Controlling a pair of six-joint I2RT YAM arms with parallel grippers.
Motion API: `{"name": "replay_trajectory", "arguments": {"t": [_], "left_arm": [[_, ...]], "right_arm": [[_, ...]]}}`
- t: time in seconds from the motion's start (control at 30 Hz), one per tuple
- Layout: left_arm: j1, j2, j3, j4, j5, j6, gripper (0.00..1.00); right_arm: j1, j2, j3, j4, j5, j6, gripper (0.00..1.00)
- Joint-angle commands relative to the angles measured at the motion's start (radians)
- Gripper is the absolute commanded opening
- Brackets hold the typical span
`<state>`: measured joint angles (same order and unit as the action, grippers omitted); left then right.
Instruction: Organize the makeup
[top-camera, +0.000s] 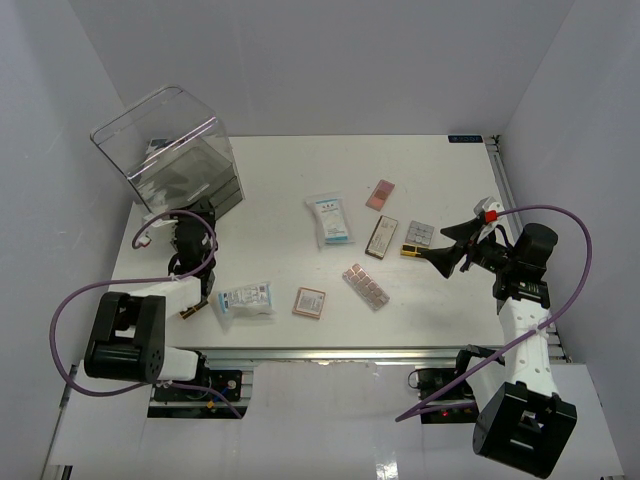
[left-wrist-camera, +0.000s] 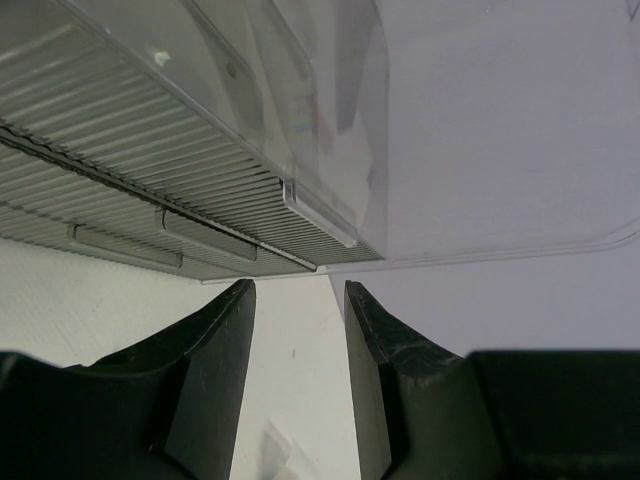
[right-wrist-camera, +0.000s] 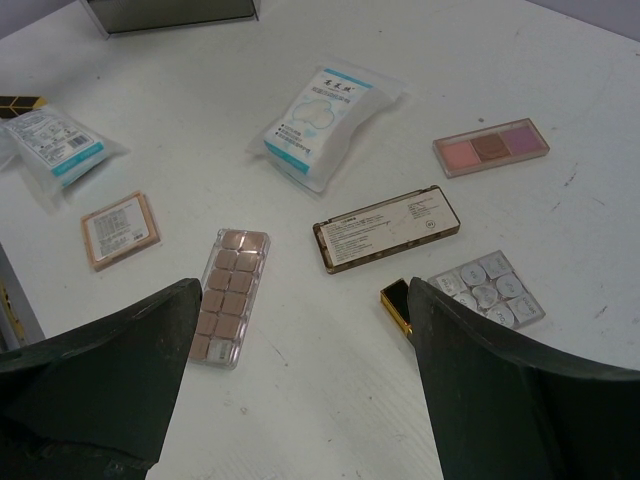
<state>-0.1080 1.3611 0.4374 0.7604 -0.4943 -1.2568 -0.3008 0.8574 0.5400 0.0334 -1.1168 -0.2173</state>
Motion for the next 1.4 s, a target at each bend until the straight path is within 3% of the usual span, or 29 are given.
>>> {"name": "replay_trajectory", "arguments": {"t": [0.0, 0.3, 0.53, 1.13, 1.37], "left_arm": [[0.031, 0.004, 0.023, 0.079, 0.002, -0.045, 0.51], [0.090, 0.050, 0.004, 0.140, 0.059, -0.105, 0.40], [0.106, 0.088, 0.005, 0.171, 0.090, -0.119, 0.40], [0.185, 0.151, 0.038, 0.212, 0.197, -0.148, 0.49], [0.192, 0.162, 0.046, 0.211, 0.224, -0.175, 0.16]], "right_arm": [[0.003, 0.000, -0.007, 0.040, -0.002, -0.002, 0.90], [0.002, 0.002, -0.009, 0.042, -0.001, -0.005, 0.90], [0.002, 0.003, -0.009, 0.042, 0.003, -0.008, 0.90], [0.005, 0.009, -0.008, 0.042, -0.011, -0.007, 0.90], [0.008, 0.007, -0.008, 0.042, -0.013, -0.006, 0.90]]}}
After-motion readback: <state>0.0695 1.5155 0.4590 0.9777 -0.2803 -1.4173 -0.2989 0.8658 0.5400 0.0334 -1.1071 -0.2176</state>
